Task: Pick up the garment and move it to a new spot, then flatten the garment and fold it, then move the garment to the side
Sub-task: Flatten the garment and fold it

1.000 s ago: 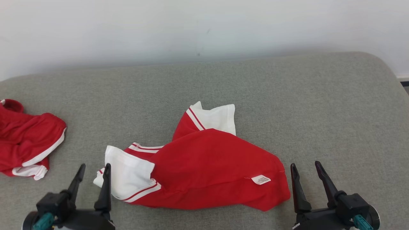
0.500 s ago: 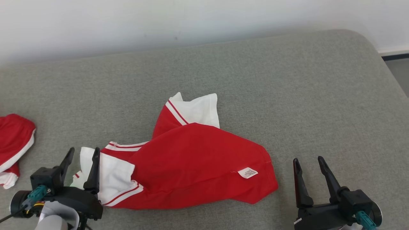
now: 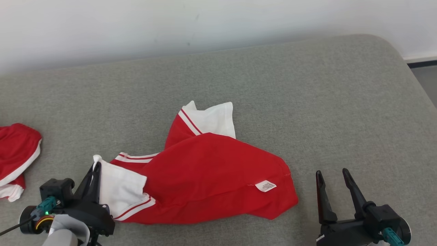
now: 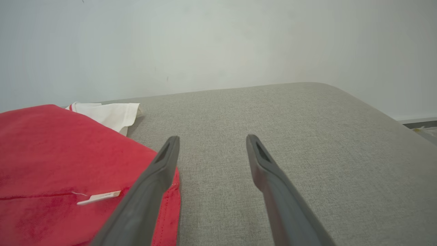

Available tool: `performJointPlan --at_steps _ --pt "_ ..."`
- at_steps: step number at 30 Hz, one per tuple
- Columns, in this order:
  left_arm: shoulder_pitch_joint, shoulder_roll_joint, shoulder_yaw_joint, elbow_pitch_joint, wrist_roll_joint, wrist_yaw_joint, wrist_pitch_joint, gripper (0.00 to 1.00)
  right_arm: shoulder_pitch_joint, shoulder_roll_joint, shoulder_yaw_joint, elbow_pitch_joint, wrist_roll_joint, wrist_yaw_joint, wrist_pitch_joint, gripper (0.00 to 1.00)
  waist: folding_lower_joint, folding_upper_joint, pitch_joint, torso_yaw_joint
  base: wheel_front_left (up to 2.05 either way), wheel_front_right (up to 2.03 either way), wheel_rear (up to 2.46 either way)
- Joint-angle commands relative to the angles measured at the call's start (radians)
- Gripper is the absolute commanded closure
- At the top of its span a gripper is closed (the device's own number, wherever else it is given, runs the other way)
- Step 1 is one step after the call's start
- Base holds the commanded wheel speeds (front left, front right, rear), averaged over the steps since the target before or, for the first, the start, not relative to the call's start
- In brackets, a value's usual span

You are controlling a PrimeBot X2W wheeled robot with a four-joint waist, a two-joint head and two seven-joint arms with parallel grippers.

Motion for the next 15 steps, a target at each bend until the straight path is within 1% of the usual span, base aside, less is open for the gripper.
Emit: performJointPlan --at_steps 1,3,7,10,15 --pt "0.004 0.001 -0.004 -0.013 0.003 0.001 -0.005 1.0 0.01 0.004 0.003 0.002 -0.006 -0.002 -0.001 0.0 -0.0001 -0.0001 -0.018 0.02 0.0 0.0 0.0" --pt "0.017 -0.007 0.01 -0.063 -0.001 0.001 -0.006 1.0 0.012 0.004 0.001 0.001 -0.004 -0.002 -0.001 0.0 -0.0001 -0.0001 -0.027 0.033 0.0 0.0 0.0" --pt "0.097 -0.03 0.043 -0.199 0.011 0.001 -0.005 1.0 0.026 0.004 -0.003 -0.005 0.001 -0.002 -0.001 0.0 -0.0001 -0.0001 -0.04 0.066 0.0 0.0 0.0" --pt "0.177 -0.053 0.07 -0.304 0.029 0.006 -0.006 1.0 0.033 0.004 -0.004 -0.006 0.005 -0.002 -0.001 0.0 -0.0001 -0.0001 -0.046 0.093 0.0 0.0 0.0" --pt "0.328 -0.102 0.089 -0.432 0.053 0.011 -0.006 1.0 0.041 0.004 -0.005 -0.008 0.008 -0.002 -0.001 0.0 -0.0001 -0.0001 -0.053 0.13 0.0 0.0 0.0"
